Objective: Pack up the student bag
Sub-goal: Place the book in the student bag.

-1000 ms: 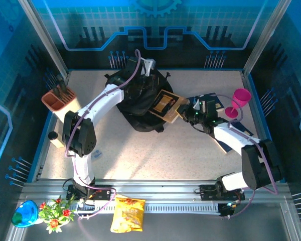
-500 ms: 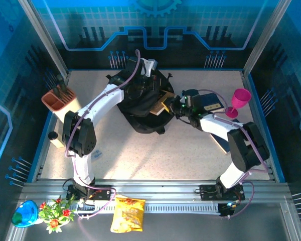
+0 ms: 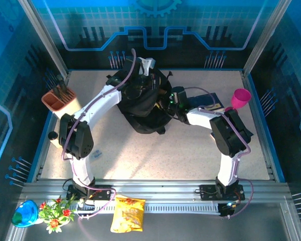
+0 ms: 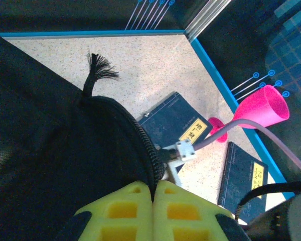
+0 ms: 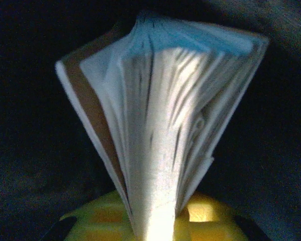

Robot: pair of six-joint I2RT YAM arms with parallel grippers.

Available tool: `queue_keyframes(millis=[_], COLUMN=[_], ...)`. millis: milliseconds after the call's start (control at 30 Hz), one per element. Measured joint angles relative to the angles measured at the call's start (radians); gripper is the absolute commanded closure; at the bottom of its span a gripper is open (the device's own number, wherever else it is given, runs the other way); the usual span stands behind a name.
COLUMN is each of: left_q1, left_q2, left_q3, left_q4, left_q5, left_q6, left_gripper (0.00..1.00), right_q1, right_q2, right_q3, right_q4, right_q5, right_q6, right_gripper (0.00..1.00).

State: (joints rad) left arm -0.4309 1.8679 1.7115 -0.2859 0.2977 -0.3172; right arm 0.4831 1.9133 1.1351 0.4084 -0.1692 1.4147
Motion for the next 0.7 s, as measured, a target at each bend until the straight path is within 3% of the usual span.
queue_keyframes(millis=[400, 467, 700], left_q1=[0.017, 0.031, 0.070], left_q2=[-0.005, -0.007, -0.020], left_q3=[-0.033, -0.042, -0.066], left_q4=[0.037, 0.051, 0.066], left_q5=[-0.013, -0.013, -0.011], left_q6=[-0.051, -0.063, -0.096], left_gripper=[0.98, 0.98, 0.98], right_q1=[0.051, 0.054, 0.053], right_q2=[0.195, 0.218, 0.215], right_q3=[0.255, 0.280, 0.165], right_q4=[-0.060, -0.056, 0.135], right_q5=[0.088, 0.082, 0.052], right_q6=[0.057, 0.061, 0.010], right_gripper=[0.79, 0.82, 0.89])
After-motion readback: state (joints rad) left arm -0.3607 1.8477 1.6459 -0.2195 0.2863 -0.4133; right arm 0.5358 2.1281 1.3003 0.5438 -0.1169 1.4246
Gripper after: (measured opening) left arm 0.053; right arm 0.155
